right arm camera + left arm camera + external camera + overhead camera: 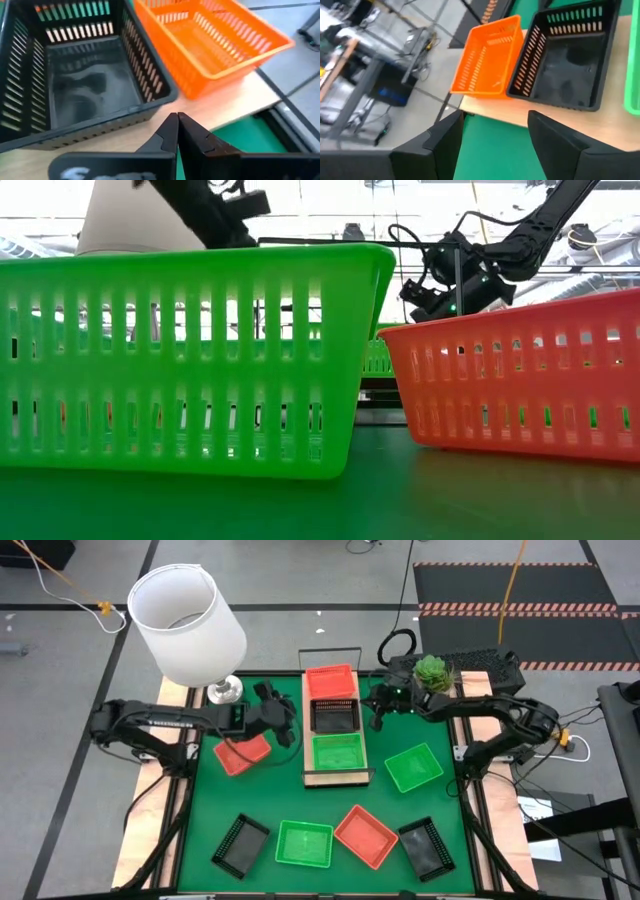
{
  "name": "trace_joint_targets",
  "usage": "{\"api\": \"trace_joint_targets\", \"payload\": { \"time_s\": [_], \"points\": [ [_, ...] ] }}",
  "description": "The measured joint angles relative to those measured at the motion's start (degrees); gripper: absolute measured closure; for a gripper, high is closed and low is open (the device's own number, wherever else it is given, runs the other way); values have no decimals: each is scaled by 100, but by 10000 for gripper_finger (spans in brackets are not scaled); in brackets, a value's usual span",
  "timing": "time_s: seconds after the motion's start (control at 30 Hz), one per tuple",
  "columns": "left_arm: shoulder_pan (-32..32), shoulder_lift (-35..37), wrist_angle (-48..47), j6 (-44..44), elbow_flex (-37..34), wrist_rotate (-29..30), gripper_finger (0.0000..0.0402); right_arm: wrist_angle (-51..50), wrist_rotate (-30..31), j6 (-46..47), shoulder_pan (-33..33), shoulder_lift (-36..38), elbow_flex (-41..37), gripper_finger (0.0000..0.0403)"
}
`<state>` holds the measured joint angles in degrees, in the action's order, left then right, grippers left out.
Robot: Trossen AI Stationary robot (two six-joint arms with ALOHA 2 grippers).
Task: Stack baskets on shelf by color
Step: Adjust the bins on the shelf
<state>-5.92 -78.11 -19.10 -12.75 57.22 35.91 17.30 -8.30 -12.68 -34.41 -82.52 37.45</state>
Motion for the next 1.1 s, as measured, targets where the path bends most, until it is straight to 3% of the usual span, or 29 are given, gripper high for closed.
{"api": "trace_joint_targets", "payload": {
  "time_s": [0.2, 0.5, 0.8, 1.1],
  "points": [
    [-885, -143, 1282, -899, -451, -1057, 263, -551, 103, -17, 0, 890, 2, 403],
    [-1843, -1051, 2248, -1835, -460, -1816, 390, -1029, 96, -57, 2, 2201, 7, 403],
    [-2184, -1995, 2920, -2417, -435, -1768, 389, -1764, 83, -188, 2, 2374, 4, 403],
    [-2312, -2202, 3316, -2743, -435, -1786, 387, -1611, 82, -342, 2, 2369, 4, 403]
  ]
}}
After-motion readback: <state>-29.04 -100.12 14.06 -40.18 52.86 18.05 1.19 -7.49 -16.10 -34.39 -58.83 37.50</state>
